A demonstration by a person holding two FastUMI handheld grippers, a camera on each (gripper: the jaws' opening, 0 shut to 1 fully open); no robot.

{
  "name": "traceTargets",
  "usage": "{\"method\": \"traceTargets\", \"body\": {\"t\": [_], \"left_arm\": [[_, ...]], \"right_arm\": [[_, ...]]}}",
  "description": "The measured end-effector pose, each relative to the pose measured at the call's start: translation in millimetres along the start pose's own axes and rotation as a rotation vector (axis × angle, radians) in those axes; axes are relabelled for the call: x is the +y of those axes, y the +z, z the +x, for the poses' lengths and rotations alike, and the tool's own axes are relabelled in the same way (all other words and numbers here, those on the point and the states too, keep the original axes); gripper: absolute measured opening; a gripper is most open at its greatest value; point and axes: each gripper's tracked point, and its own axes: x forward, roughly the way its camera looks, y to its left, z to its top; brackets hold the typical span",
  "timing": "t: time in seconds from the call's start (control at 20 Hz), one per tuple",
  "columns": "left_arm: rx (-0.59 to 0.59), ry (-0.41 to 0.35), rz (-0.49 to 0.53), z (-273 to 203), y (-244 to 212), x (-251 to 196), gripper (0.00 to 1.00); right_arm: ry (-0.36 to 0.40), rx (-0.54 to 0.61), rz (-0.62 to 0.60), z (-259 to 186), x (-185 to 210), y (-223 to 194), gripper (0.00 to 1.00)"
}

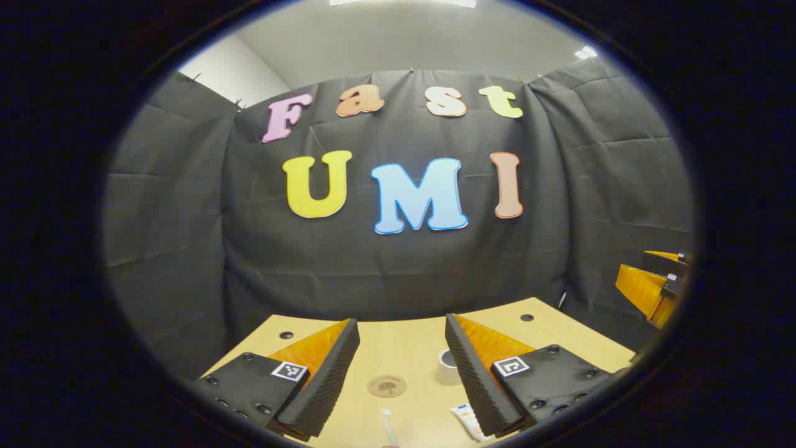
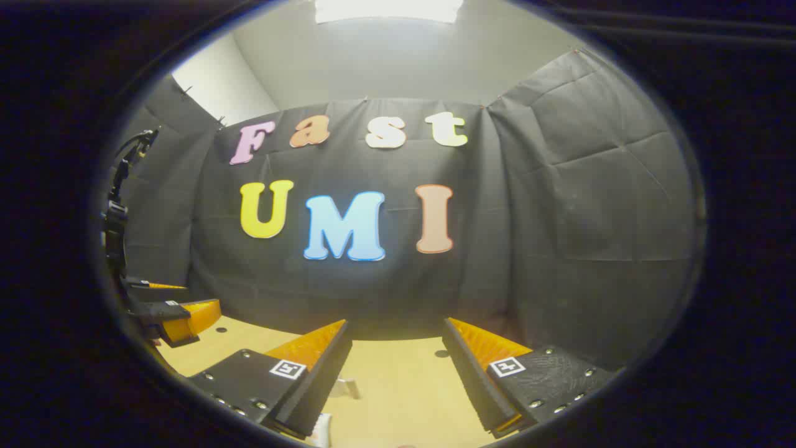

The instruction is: Put the toothbrush and toothpaste on the desktop into the cup, then pick up the cup and place it on the coaster on the desktop.

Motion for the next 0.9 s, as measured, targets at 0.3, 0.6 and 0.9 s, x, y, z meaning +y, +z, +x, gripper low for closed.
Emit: {"method": "traceTargets", "body": {"t": [0.3,0.6,0.9], "left_arm": [[0.022,0.038,-0.034,22,4,19,0.93],[-0.040,0.019,-0.036,14,20,14,0.93],[-0.035,0.015,-0.046,10,12,18,0.93]], "right_arm": [[0.088,-0.005,-0.002,28,51,21,0.92],[0.135,0.000,0.037,38,71,16,0.92],[0.161,0.030,0.030,36,83,8,0.92]]}}
